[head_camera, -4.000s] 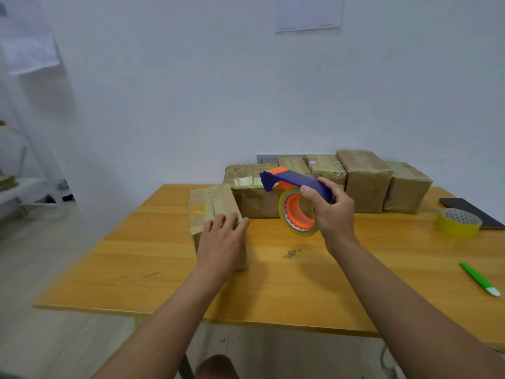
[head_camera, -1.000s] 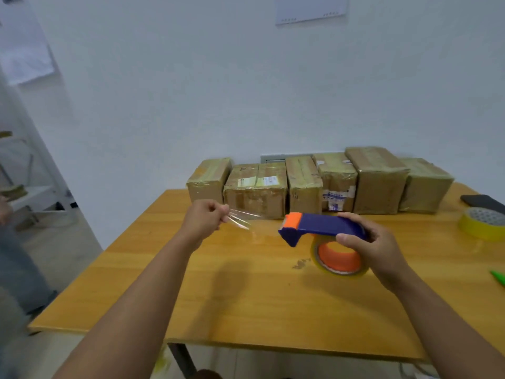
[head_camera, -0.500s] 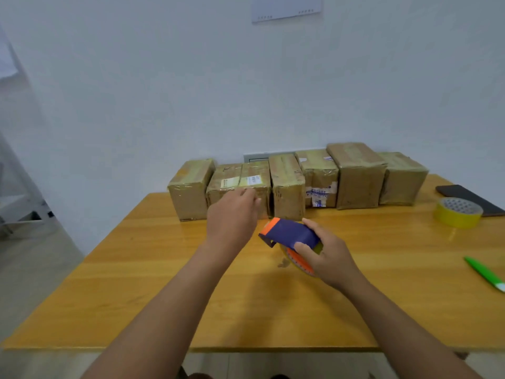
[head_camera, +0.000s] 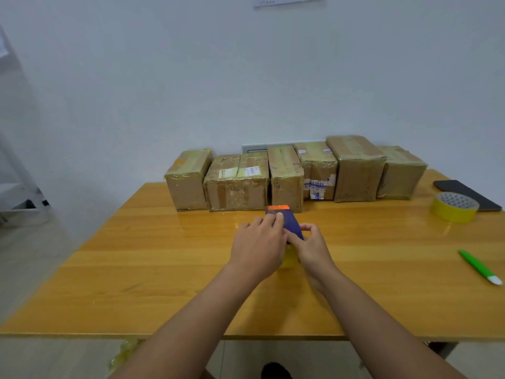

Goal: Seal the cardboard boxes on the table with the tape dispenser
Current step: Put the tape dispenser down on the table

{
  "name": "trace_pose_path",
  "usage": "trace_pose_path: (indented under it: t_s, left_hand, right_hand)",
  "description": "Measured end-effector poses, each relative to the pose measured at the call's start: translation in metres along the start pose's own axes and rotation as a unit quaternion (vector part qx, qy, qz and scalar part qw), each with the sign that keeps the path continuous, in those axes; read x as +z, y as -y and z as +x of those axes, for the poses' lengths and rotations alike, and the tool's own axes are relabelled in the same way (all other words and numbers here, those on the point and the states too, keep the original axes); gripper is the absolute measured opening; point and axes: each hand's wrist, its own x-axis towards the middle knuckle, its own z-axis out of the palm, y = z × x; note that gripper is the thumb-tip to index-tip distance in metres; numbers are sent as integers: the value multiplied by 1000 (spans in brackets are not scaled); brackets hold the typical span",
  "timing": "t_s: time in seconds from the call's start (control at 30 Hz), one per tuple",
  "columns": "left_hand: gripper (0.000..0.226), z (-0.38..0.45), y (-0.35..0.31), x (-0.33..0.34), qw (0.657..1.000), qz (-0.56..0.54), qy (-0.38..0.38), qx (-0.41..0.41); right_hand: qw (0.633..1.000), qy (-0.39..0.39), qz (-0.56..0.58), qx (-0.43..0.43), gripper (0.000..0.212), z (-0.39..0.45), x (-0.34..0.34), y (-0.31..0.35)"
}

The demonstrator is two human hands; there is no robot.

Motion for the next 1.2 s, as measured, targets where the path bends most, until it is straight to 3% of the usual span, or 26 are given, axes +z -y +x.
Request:
trace_pose_path:
  t_s: [0.1,0.17,0.33,0.87,1.07,1.2]
  left_hand:
    - [54,-3,4,7,1000,-8,24,15]
    - [51,-3,10,14,999,1,1,34]
    - [42,-11,17,37,996,11,-78,52]
    - [45,-12,10,42,995,16,-97,-36]
    - [58,-11,27,32,990,-3,-134,-45]
    - [56,-10,42,34,990,-17,-120,-72]
  right_hand:
    - [979,32,195,56,24,2,-5,2]
    - [971,56,222,74,28,5,-7,4]
    - [984,47,156,73,37,16,-3,12]
    - [992,-24,108,56,35,32,8,7]
    - [990,-55,118,58,31,36,6,8]
    - [997,-59,47,14,31,31,-10,25]
